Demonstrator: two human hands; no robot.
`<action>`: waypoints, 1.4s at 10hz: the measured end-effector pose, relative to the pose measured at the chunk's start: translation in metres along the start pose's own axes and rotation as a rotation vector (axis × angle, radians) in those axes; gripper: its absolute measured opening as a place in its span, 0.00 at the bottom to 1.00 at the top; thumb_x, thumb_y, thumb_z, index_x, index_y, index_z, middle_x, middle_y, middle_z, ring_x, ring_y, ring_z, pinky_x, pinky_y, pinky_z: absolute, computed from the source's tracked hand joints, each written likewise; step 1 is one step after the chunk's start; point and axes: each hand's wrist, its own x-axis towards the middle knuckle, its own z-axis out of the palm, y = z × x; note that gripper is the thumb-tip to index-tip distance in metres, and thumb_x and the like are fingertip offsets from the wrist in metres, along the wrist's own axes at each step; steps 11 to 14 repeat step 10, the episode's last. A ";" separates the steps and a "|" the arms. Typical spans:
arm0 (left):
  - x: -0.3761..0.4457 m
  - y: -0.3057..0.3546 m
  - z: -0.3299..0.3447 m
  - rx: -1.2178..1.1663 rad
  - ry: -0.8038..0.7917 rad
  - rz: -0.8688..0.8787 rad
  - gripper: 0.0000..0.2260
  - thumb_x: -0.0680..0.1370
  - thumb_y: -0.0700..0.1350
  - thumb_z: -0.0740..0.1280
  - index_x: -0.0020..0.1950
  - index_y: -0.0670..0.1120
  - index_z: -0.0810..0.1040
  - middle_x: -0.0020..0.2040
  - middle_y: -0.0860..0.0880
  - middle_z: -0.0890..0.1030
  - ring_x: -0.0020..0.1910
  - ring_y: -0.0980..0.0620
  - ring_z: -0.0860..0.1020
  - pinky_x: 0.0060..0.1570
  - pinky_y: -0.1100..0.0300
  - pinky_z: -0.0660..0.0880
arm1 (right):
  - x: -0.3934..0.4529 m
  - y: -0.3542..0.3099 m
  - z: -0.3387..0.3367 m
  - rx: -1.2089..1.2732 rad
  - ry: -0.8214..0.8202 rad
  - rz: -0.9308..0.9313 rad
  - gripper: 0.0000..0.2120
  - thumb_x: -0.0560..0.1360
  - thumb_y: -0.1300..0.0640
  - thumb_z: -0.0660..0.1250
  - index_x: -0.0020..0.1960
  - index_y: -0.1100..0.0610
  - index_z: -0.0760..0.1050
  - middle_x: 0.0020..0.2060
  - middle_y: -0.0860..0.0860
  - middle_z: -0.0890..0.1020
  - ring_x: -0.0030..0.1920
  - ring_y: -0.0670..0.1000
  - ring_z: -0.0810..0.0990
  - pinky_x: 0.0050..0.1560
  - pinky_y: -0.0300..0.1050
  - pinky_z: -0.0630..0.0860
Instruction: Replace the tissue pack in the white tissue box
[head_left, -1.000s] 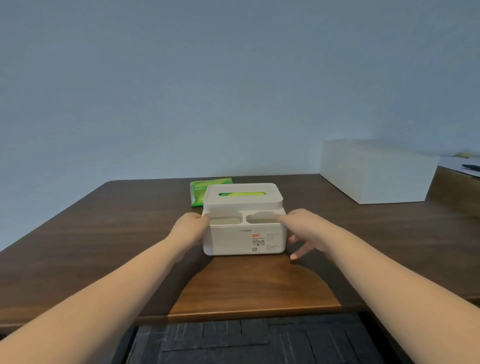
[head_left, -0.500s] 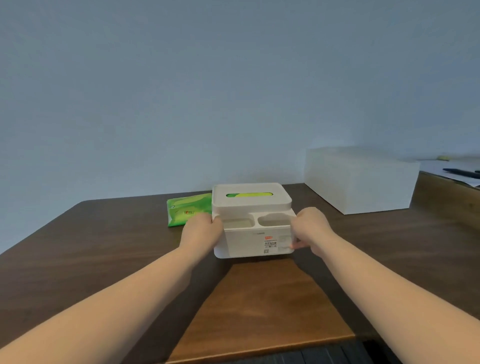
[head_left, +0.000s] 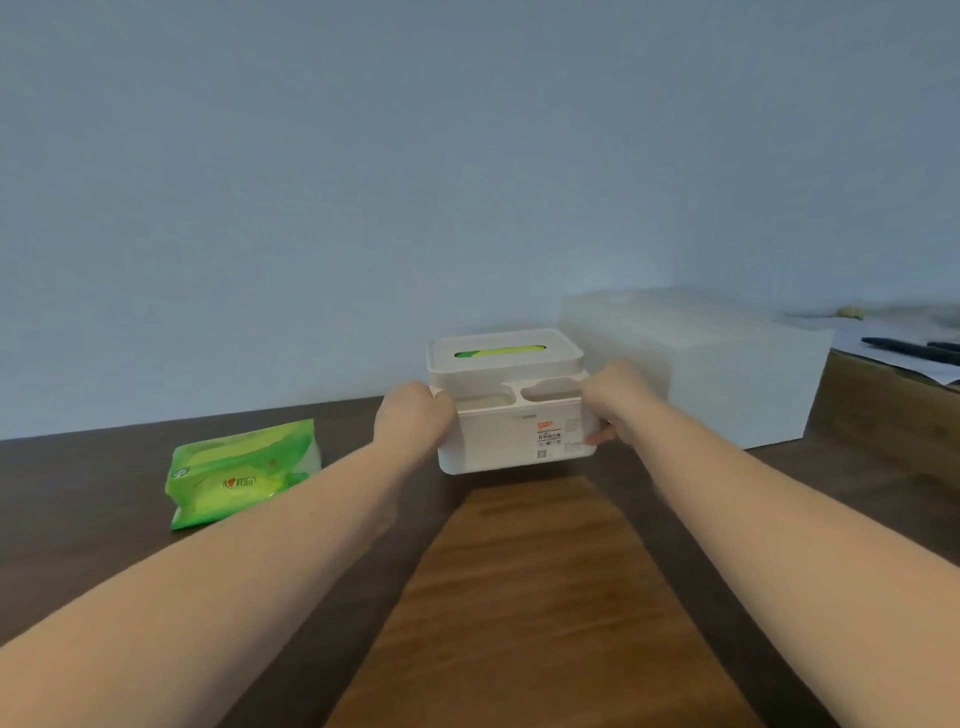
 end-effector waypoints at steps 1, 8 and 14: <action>0.028 0.005 0.018 -0.026 -0.012 -0.023 0.16 0.78 0.41 0.56 0.30 0.43 0.63 0.36 0.43 0.72 0.40 0.43 0.71 0.34 0.58 0.64 | 0.030 -0.006 0.008 -0.047 -0.013 0.033 0.11 0.69 0.77 0.61 0.46 0.67 0.76 0.39 0.63 0.78 0.44 0.68 0.81 0.48 0.64 0.81; 0.054 0.009 0.072 -0.141 0.064 0.007 0.22 0.82 0.49 0.52 0.30 0.40 0.65 0.34 0.37 0.75 0.41 0.39 0.75 0.34 0.57 0.64 | 0.076 0.008 0.013 -0.314 0.138 -0.028 0.10 0.74 0.65 0.58 0.34 0.60 0.68 0.34 0.57 0.82 0.25 0.56 0.79 0.26 0.41 0.71; 0.037 -0.013 0.074 -0.302 0.014 -0.068 0.25 0.82 0.52 0.47 0.33 0.41 0.72 0.41 0.40 0.81 0.44 0.42 0.79 0.49 0.53 0.74 | 0.055 0.014 -0.004 -0.344 0.196 -0.131 0.10 0.76 0.57 0.57 0.47 0.59 0.76 0.40 0.57 0.77 0.53 0.62 0.82 0.40 0.44 0.71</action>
